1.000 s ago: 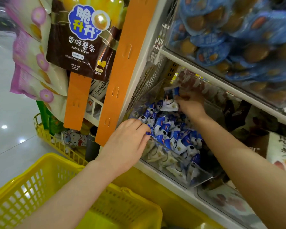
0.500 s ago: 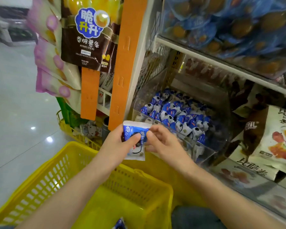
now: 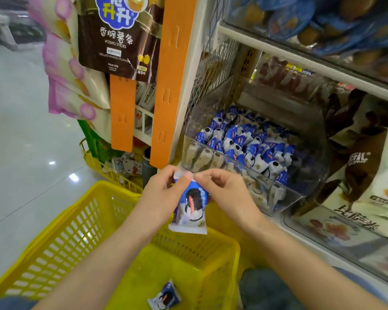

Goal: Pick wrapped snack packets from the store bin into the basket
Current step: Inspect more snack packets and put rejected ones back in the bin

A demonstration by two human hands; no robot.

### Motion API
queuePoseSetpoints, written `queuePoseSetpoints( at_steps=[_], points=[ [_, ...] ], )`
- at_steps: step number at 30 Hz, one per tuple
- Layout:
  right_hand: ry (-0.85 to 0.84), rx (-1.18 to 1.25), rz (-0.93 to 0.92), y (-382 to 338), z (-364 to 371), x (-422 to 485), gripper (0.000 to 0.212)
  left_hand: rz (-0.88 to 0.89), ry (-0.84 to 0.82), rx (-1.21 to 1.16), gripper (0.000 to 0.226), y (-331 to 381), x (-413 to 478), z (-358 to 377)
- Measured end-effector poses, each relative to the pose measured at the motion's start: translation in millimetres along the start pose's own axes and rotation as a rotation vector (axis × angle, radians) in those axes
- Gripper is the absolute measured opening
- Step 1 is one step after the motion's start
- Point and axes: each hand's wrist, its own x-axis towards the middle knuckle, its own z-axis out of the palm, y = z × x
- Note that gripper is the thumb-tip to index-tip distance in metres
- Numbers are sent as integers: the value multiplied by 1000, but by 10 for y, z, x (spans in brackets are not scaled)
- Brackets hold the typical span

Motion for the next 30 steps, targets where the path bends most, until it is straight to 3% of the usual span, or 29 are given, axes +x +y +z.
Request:
queuePoseSetpoints(
  at_steps=[2, 6, 8, 11, 14, 18, 22, 24, 26, 28, 30],
  points=[
    [-8, -149, -133, 20, 7, -19, 14, 11, 46, 43, 22, -5, 19, -9],
    [73, -740, -571, 46, -45, -37, 11, -15, 49, 72, 26, -20, 18, -2],
    [88, -793, -620, 21, -60, -39, 13, -30, 45, 67, 26, -8, 9, 3],
    [116, -600, -508, -15, -61, -26, 7, -99, -3, -8, 12, 33, 11, -17],
    [222, -289, -278, -48, -106, 35, 16, -170, -41, -16, 25, 24, 3, -40],
    [164, 35, -71, -71, -154, 59, 13, -137, 118, -158, 13, 41, -4, -47],
    [-21, -149, 31, -20, -156, 34, 23, -18, 214, -181, 13, 45, 44, -111],
    [-108, -329, 67, 10, -151, 8, 29, 36, 223, -63, 19, 30, 46, -116],
    [-151, -487, 19, 34, -139, -14, 52, 115, 227, 140, 24, 10, 42, -120],
    [-184, -485, -58, 21, -114, -37, 67, 206, 232, 314, 28, 2, 40, -141],
    [-203, -379, -79, -1, -93, -53, 62, 285, 214, 432, 27, 9, 20, -150]
  ],
)
